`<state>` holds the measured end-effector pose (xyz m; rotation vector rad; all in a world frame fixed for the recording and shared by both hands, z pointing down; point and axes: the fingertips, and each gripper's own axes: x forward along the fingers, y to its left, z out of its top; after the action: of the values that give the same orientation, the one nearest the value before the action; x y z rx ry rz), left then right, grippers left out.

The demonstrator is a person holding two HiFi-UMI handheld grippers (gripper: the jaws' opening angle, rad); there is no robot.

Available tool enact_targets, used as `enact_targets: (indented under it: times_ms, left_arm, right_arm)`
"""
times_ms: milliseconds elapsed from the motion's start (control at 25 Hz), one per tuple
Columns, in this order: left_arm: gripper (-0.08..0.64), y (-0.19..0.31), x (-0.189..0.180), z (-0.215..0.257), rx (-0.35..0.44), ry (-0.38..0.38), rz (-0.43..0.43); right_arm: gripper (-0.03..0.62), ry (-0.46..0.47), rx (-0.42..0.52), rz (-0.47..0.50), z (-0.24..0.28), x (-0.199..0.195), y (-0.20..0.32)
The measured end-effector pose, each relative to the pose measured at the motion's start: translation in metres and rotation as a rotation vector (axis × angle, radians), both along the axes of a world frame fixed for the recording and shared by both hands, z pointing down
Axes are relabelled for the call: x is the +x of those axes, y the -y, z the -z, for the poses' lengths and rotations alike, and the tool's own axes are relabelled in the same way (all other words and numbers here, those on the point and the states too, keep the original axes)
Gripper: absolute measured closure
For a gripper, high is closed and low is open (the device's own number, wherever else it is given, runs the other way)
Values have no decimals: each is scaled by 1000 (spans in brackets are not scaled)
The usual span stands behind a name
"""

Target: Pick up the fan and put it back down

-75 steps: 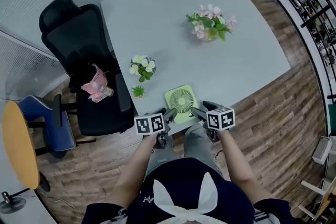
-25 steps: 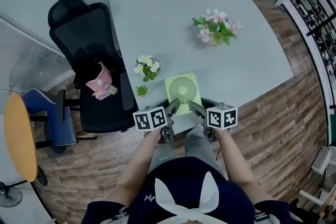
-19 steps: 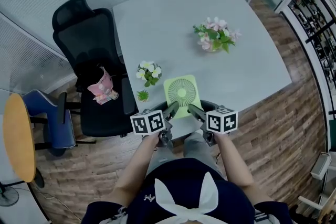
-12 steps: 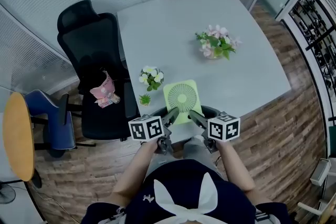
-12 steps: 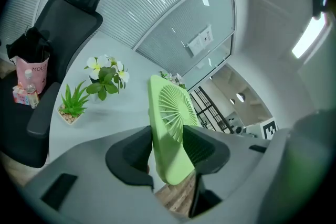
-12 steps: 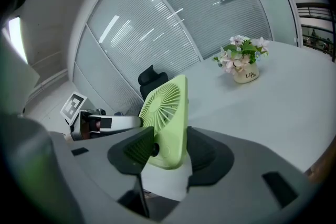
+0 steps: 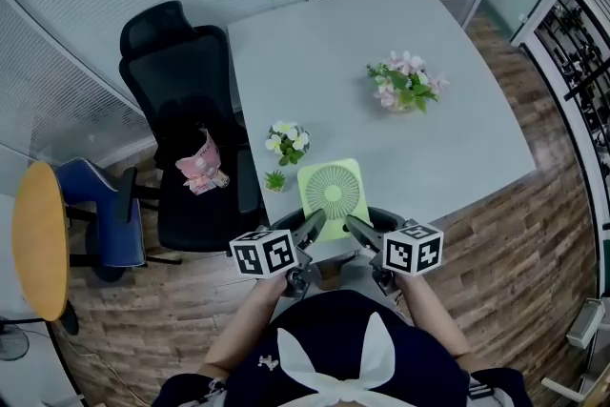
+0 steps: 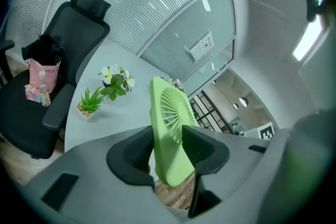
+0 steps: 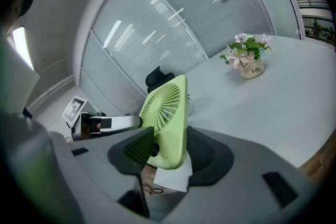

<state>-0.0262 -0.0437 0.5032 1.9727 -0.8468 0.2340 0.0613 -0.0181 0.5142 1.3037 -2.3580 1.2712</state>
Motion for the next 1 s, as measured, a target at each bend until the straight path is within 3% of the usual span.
enact_targets:
  times_ms: [640,1000]
  left_arm:
    - [379,-1,-21,0,-8,6,48]
    - [379,25,-8,14,62,33,-10]
  right_arm:
    - [397,2,-10,50,0,-21,3]
    - [399,2,17,8,12,-9,25]
